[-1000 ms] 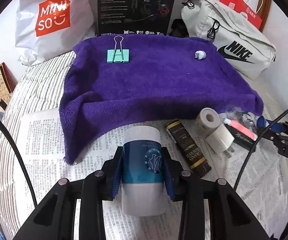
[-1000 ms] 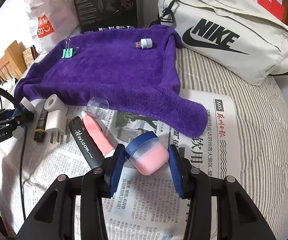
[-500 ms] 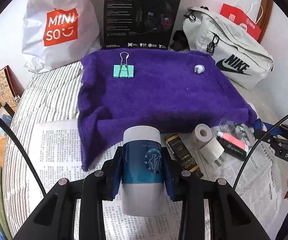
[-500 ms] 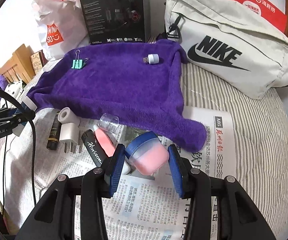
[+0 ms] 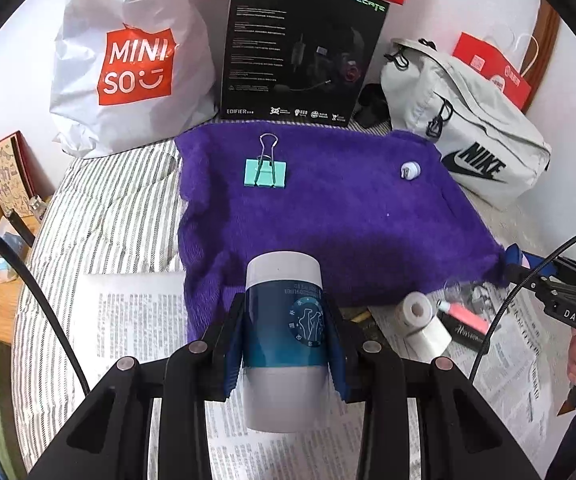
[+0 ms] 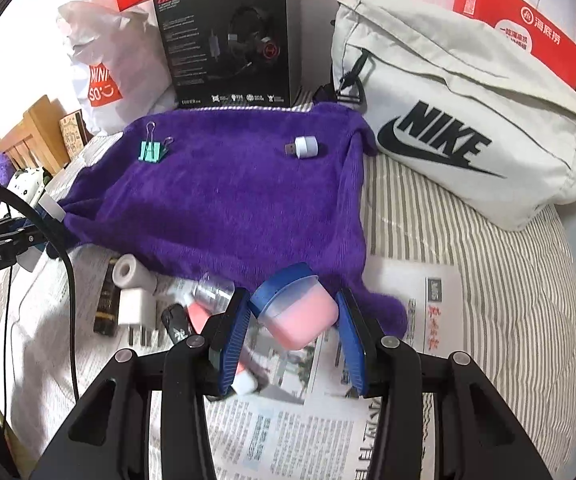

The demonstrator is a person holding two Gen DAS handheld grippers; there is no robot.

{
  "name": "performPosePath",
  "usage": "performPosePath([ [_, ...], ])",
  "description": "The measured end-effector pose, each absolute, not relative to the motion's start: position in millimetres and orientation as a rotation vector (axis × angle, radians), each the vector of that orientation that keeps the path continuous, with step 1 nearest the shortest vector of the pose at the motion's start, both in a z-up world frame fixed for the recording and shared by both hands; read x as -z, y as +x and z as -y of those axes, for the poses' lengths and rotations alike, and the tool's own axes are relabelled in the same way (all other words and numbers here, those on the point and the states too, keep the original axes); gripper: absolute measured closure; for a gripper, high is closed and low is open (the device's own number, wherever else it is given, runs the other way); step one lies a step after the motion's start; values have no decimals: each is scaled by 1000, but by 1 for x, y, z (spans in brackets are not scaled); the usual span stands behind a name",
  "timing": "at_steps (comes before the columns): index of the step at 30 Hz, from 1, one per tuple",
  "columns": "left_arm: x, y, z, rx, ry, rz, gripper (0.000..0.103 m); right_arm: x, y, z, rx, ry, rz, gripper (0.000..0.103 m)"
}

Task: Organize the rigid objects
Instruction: 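Carry the container onto the towel beside the USB light and open the right tool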

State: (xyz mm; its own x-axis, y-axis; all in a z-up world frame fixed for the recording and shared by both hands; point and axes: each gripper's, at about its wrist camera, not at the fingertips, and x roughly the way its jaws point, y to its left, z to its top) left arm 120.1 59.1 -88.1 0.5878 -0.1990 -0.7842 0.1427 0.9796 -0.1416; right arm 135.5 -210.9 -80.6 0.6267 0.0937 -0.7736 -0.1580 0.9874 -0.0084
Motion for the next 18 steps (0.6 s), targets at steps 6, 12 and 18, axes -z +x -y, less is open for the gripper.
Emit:
performPosePath([
  [6, 86, 137, -58, 198, -55, -923, 69, 75, 153, 213, -142, -68, -874, 59],
  [12, 87, 158, -58, 191, -58, -931, 69, 74, 177, 215, -139, -59, -875, 59],
  [18, 91, 175, -57, 196, -63, -943, 69, 79, 209, 216, -149, -68, -898, 59],
])
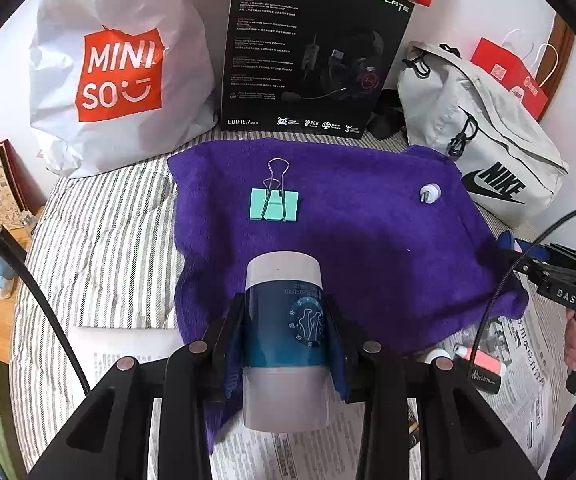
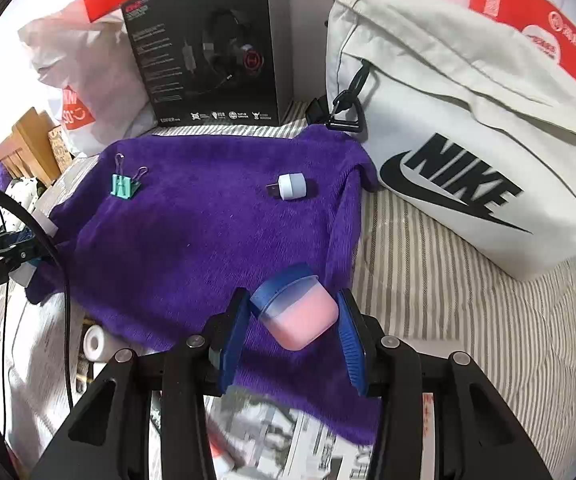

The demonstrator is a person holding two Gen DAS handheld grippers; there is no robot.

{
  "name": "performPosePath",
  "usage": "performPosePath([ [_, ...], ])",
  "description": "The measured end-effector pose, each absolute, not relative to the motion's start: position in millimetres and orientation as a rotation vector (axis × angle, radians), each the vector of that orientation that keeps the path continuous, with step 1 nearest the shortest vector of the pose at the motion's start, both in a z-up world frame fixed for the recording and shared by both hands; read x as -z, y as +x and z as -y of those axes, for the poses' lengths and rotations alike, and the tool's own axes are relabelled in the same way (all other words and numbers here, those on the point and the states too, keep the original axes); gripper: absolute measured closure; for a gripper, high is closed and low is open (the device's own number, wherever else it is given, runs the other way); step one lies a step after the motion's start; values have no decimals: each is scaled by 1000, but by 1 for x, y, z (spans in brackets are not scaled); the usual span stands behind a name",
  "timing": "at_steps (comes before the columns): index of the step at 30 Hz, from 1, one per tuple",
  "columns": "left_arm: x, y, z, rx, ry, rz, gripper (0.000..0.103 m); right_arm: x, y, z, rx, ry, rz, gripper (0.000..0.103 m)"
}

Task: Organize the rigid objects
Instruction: 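Carry the container onto the towel beside the USB light and open the right tool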

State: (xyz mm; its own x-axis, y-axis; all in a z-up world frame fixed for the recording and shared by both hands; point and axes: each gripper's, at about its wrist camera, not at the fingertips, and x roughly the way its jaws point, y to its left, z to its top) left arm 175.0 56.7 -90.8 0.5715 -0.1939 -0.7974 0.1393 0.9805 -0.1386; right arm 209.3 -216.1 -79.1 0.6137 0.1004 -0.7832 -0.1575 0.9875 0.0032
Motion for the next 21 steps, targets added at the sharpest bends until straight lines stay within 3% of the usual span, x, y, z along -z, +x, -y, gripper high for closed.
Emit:
performPosePath([
  [21, 111, 216, -60, 191, -80, -986, 69, 116, 303, 189, -187, -99, -988, 59],
])
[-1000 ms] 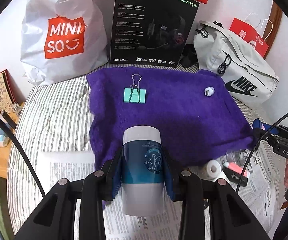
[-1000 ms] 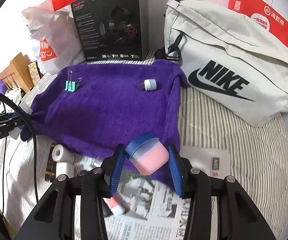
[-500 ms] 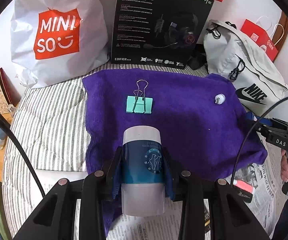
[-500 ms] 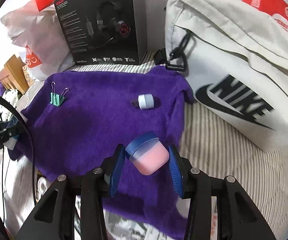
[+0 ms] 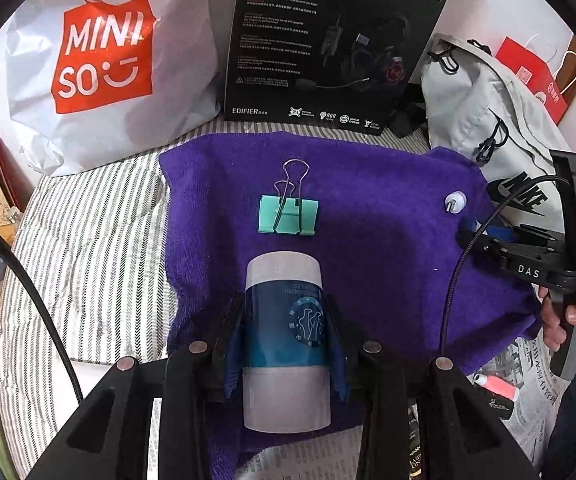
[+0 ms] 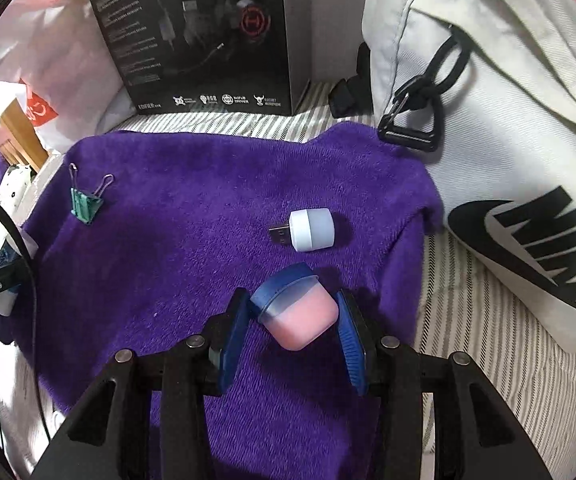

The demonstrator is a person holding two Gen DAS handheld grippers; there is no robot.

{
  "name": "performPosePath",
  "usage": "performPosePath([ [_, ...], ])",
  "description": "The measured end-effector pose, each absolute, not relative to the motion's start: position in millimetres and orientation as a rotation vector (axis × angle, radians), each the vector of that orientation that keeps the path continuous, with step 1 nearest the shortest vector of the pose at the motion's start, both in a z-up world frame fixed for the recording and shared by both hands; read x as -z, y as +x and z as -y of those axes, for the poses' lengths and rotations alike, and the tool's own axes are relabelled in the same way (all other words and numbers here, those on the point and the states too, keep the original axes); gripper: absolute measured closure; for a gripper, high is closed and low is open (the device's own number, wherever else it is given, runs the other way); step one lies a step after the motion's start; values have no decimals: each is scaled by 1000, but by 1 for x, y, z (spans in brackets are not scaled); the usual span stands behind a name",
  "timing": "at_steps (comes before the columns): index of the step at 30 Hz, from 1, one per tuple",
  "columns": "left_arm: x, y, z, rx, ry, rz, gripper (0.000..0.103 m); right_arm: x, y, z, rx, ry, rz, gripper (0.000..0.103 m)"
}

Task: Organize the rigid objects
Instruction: 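Carry the container onto the towel beside the USB light and open the right tool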

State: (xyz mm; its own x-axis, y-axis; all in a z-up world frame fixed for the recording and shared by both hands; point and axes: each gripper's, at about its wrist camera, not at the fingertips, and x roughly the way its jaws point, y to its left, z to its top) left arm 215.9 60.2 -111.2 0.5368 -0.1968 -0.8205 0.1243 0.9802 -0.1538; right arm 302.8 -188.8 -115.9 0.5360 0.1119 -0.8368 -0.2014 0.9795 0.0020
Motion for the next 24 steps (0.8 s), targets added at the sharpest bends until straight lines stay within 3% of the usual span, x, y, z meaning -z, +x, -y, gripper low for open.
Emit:
performPosePath([
  [8, 118, 226, -57, 189, -80, -1000, 69, 117, 305, 184, -181, -145, -974, 59],
  [16, 127, 239, -55, 180, -68, -1013, 69, 113, 298, 187, -195, -128, -975, 47],
  [24, 130, 253, -46, 158, -26, -1012, 69, 92, 263, 191, -194, -122, -932, 45],
])
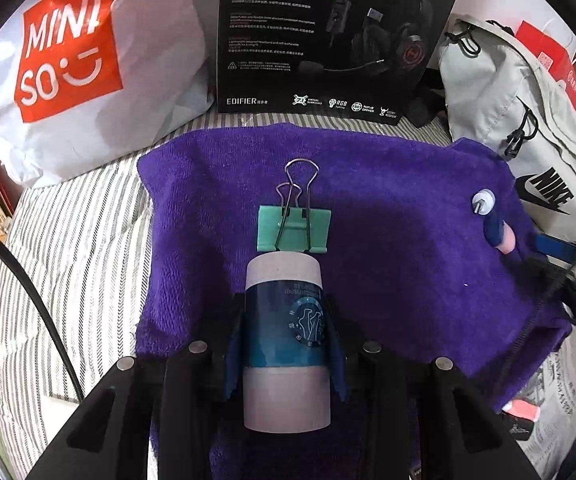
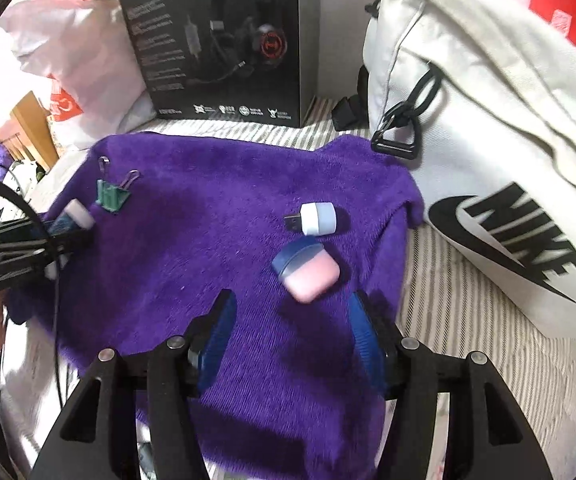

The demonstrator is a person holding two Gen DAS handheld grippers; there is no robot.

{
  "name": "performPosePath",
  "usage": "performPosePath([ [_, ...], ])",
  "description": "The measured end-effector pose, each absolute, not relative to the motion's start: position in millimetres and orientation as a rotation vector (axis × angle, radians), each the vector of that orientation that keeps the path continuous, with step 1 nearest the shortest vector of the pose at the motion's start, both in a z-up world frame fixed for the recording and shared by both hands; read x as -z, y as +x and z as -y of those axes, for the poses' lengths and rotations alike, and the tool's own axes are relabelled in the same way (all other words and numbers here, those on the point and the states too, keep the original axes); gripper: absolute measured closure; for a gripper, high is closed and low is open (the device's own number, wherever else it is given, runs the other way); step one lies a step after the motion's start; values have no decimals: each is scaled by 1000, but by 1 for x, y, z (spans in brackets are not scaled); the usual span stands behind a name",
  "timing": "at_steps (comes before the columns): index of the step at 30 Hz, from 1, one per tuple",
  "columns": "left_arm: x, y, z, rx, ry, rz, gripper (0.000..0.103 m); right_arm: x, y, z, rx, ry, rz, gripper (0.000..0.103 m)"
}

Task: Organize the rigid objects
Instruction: 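Carry the container onto the towel beside the USB light and open the right tool, then set the bottle on the towel beside the binder clip and open the left tool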

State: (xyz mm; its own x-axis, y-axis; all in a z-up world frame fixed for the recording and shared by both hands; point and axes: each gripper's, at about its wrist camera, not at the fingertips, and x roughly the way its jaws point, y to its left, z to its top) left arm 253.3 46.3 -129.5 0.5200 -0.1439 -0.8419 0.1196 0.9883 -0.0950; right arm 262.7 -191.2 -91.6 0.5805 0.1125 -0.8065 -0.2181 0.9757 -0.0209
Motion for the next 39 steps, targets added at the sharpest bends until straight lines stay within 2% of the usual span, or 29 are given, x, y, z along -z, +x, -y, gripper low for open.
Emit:
performPosePath([
  [6, 129, 252, -40, 144, 31, -998, 69, 74, 228, 198, -182, -107, -892, 44],
  [9, 128, 250, -35, 134, 66, -992, 69, 68, 212, 201, -186, -100, -876, 37],
  [12, 126, 246, -37, 138, 54, -999, 68, 65, 198, 203, -169, -110, -867, 36],
  [19, 114, 233, -39, 148, 49, -1017, 55, 67, 164, 209, -172, -87, -869, 36],
  [21, 109, 230, -35, 155, 66, -1021, 46, 70, 155, 211, -176, -81, -874, 36],
  [29, 83, 199, -34, 161, 16, -973, 45, 91, 133, 200, -220, -79, -897, 36],
  [36, 63, 153, -44, 141, -3, -913, 45, 110, 141, 184, -240, -10, -932, 47],
  [39, 64, 144, -49, 137, -15, -914, 45, 116, 149, 176, -239, 9, -943, 55],
])
